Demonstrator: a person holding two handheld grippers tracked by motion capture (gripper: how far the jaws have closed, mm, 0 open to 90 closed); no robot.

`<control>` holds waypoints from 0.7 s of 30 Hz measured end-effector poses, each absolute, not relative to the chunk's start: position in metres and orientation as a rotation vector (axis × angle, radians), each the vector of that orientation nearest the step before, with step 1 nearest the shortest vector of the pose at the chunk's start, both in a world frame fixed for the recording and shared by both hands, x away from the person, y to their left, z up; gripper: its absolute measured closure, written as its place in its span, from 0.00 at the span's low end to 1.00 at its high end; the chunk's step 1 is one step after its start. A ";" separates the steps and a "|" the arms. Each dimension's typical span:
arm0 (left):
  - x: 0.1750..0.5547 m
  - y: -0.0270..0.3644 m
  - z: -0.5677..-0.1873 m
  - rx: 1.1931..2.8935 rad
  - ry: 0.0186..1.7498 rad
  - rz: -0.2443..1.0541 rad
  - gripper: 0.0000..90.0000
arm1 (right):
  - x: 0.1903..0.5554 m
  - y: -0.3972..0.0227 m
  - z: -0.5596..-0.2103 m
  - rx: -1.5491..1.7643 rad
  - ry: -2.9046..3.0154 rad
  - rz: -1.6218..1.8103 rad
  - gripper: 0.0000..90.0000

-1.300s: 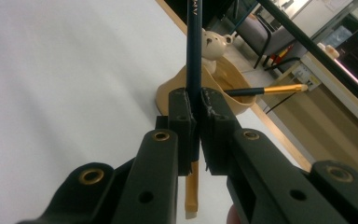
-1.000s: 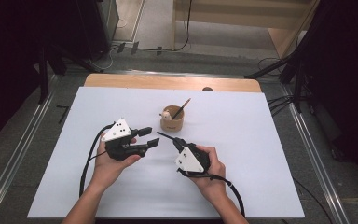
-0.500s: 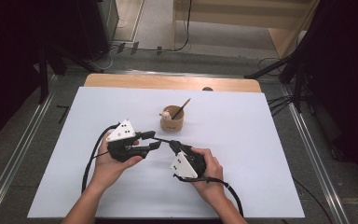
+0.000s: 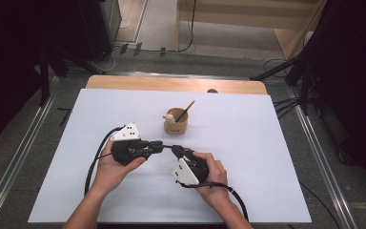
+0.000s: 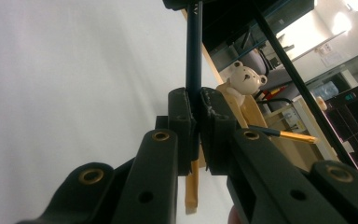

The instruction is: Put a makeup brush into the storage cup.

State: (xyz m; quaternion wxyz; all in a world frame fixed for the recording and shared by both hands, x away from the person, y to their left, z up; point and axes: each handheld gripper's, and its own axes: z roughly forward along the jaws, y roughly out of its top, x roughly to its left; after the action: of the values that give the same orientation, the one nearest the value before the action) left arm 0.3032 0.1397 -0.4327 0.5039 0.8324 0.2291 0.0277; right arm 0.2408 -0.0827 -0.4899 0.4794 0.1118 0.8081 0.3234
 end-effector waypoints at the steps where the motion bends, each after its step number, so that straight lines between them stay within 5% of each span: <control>1: 0.304 0.141 -0.433 2.008 0.552 0.060 0.96 | 0.241 -0.083 -0.490 0.276 1.976 0.795 0.93; 2: 0.305 0.141 -0.433 2.004 0.552 0.048 0.96 | 0.242 -0.083 -0.490 0.275 1.974 0.798 0.92; 6: 0.305 0.145 -0.431 1.954 0.563 0.064 0.96 | 0.245 -0.083 -0.489 0.404 1.944 0.842 0.57; 16: 0.301 0.152 -0.430 1.844 0.567 0.186 0.96 | 0.243 -0.102 -0.474 0.995 1.875 1.241 0.21; 21: 0.299 0.154 -0.428 1.806 0.564 0.221 0.96 | 0.244 -0.109 -0.471 1.162 1.838 1.417 0.16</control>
State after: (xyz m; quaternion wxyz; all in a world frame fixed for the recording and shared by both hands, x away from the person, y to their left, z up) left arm 0.2994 0.1543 -0.4279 0.5796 0.7727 0.2412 0.0943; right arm 0.2438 -0.1087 -0.4705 0.2694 0.4311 0.6820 0.5257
